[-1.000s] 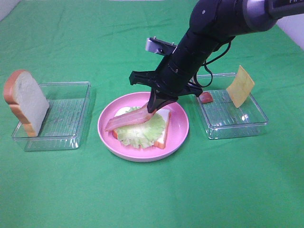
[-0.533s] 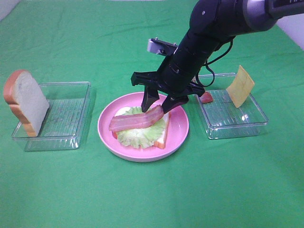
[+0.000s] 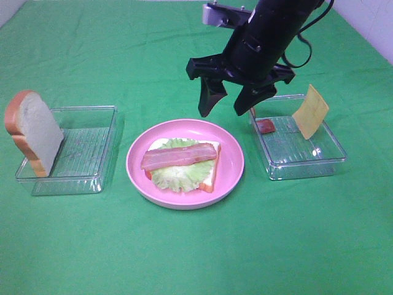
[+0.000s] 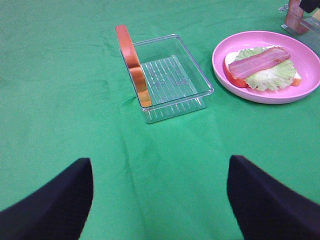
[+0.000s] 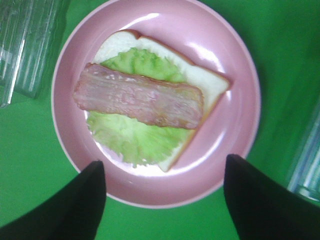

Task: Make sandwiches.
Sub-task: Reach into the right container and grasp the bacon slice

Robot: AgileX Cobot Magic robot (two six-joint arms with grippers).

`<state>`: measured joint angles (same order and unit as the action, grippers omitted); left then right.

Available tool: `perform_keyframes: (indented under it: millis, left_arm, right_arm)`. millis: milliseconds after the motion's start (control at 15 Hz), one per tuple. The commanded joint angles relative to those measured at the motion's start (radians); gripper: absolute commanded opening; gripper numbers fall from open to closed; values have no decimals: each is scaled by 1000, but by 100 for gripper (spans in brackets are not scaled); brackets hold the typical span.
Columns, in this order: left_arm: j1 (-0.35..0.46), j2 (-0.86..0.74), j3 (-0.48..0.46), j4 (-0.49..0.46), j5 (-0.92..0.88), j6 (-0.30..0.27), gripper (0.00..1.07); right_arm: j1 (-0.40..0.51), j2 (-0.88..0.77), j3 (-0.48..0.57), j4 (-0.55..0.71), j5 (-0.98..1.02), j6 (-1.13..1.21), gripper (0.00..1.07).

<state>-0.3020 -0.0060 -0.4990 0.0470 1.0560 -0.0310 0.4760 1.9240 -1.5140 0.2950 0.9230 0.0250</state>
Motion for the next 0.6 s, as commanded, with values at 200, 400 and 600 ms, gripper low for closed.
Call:
perform_keyframes:
  millis: [200,400,600]
  left_arm:
    - [-3,-19,1,-2,-12,1,71]
    - [-3,-19,1,-2,-12,1,71]
    - [-3,-19,1,-2,-12,1,71]
  right_arm:
    - [-15,-78,-34,-178,123,41,65]
    - [-89,-72,-105,-151,153,41,65]
    - [-142,-62,-147,-141,136,40,64]
